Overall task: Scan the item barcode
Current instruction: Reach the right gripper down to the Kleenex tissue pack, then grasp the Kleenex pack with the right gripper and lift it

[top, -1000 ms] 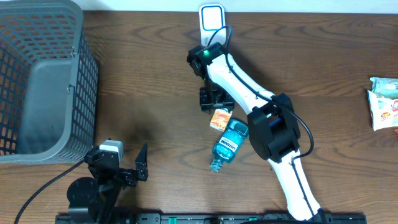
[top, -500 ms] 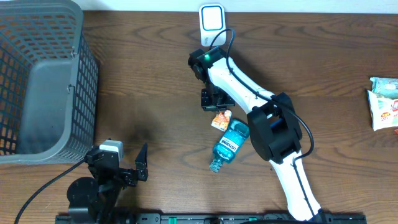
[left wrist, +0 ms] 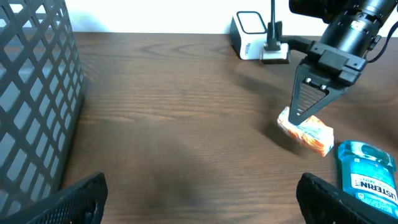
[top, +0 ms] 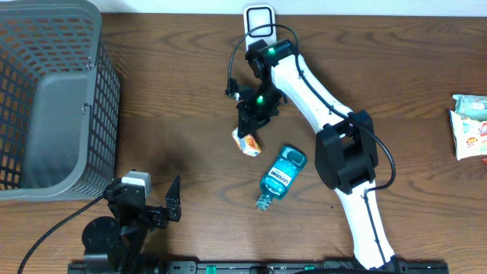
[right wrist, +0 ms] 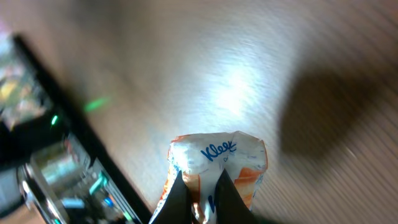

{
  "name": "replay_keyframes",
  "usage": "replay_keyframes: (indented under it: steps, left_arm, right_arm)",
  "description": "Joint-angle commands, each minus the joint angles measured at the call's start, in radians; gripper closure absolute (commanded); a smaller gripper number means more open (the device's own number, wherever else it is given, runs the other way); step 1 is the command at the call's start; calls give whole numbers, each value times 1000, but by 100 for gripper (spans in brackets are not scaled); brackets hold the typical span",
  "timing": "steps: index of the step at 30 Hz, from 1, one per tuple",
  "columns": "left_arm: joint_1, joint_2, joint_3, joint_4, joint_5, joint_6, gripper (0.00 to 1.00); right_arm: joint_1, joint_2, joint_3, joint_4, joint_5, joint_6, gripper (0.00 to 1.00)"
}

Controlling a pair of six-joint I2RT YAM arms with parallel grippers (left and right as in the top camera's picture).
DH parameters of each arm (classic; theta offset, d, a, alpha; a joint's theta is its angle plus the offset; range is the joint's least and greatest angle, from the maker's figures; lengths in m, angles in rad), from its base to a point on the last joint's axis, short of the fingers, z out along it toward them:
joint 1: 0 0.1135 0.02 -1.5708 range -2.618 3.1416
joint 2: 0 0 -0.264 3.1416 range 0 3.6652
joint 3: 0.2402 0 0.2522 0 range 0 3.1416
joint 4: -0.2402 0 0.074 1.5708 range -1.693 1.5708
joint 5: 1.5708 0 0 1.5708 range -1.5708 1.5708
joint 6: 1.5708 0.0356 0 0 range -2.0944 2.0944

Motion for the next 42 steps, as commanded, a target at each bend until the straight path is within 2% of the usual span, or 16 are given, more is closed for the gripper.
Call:
replay_keyframes:
  steps: [1, 8, 24, 27, 33, 37, 40, 42]
  left_arm:
    - [5, -4, 9, 0, 13, 14, 3]
    - [5, -4, 9, 0, 13, 14, 3]
    - [5, -4, 9, 0, 13, 14, 3]
    - [5, -4, 9, 0, 13, 14, 3]
    - [5, -4, 9, 0, 13, 14, 3]
    - [5, -4, 9, 0, 13, 14, 3]
    - [5, -4, 9, 0, 13, 14, 3]
    - [5, -4, 9, 0, 13, 14, 3]
  right_arm:
    - [-4, -2, -4, -5, -121, -244, 99]
    - [-1, -2, -4, 6, -121, -422, 99]
    - [-3, -2, -4, 81, -109, -412, 99]
    - [-8, -2, -4, 102, -106, -206, 99]
    - [-56, -2, -4, 145, -87, 592, 99]
    - [-92, -2, -4, -23, -87, 1041, 98]
    - [-113, -2, -4, -170, -88, 1268, 98]
    - [-122, -2, -8, -219, -101, 1326, 98]
